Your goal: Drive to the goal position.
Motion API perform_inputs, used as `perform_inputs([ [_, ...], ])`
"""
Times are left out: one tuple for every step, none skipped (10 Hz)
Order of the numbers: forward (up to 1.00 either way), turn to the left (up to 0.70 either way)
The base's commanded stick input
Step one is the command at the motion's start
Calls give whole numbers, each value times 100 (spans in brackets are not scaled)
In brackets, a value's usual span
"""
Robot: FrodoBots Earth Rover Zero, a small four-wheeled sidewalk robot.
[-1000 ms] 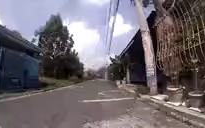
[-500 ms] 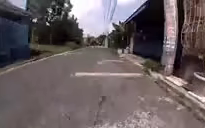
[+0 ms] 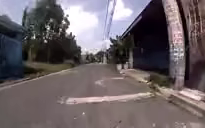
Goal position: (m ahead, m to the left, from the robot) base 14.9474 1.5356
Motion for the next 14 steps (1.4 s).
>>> perform_inputs([
  [100,0],
  [100,0],
  [100,0],
  [100,0],
  [100,0],
  [100,14],
  [100,4],
  [100,0],
  [100,0],
  [100,0],
  [100,0],
  [100,10],
  [100,27],
  [100,15],
])
